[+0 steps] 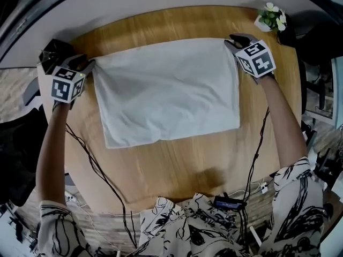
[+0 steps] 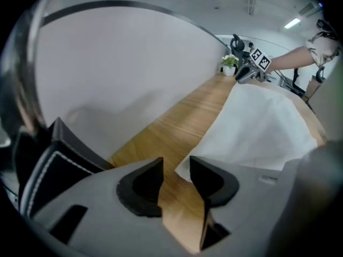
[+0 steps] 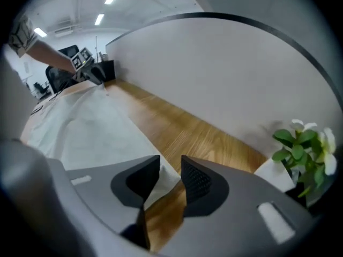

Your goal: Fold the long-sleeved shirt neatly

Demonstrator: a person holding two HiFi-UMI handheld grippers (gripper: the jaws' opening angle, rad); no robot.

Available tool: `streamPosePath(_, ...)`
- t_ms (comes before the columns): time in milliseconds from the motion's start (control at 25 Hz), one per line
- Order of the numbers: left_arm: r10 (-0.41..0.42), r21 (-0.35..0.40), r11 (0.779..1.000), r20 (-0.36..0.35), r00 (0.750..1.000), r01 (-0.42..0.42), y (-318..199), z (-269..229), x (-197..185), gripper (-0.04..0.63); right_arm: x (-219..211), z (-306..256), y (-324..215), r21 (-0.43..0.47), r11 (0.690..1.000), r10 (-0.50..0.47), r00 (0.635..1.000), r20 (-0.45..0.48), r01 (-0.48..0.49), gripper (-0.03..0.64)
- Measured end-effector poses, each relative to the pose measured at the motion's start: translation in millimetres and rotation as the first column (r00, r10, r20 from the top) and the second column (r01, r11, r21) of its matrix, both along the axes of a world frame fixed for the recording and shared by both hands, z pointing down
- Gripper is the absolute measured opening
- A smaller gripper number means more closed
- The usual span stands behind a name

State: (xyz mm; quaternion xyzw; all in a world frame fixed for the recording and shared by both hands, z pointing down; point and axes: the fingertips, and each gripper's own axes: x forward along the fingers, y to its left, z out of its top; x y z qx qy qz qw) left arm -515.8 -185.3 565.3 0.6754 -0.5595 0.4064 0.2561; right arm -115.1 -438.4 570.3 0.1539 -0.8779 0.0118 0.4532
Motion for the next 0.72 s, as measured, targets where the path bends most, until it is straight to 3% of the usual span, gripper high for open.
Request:
streamPosePath(120, -0.054, 0.12, 0.991, 0.003, 0.999, 0.053, 11, -28, -2, 0.176, 16, -26, -3, -0.028, 0.989, 0.145, 0.98, 0.133, -0.142, 0.173)
streamPosePath(240, -0.066, 0.216, 0.973, -0.096, 0.993, 0.086, 53, -57, 20, 0.19, 44, -60, 30, -0.092, 0.976, 0.216, 0.942, 0.256, -0.198, 0.197)
streamPosePath(320, -0.038, 0.227, 0.971, -0.144, 0.989, 0.071, 92, -66, 41, 0.19, 66, -74, 63, -0.096, 0.976, 0.214, 0.935, 0.282, -0.195, 0.204)
streamPosePath(440, -0.018, 0.177, 0.982, -0.243, 0.97, 0.063, 159, -69, 84, 0.19, 102, -77, 123, -0.134, 0.977, 0.198, 0.942, 0.269, -0.167, 0.217)
streamPosePath(560, -0.002, 0.077, 0.997, -0.332, 0.943, 0.029, 220, -59, 140, 0.19, 135, -66, 190, -0.222, 0.968, 0.168, 0.957, 0.234, -0.115, 0.239)
streamPosePath(720, 0.004, -0.012, 1.0, -0.315, 0.949, -0.008, 271, -33, 182, 0.198, 158, -35, 253, -0.266, 0.961, 0.127, 0.98, 0.156, -0.082, 0.275)
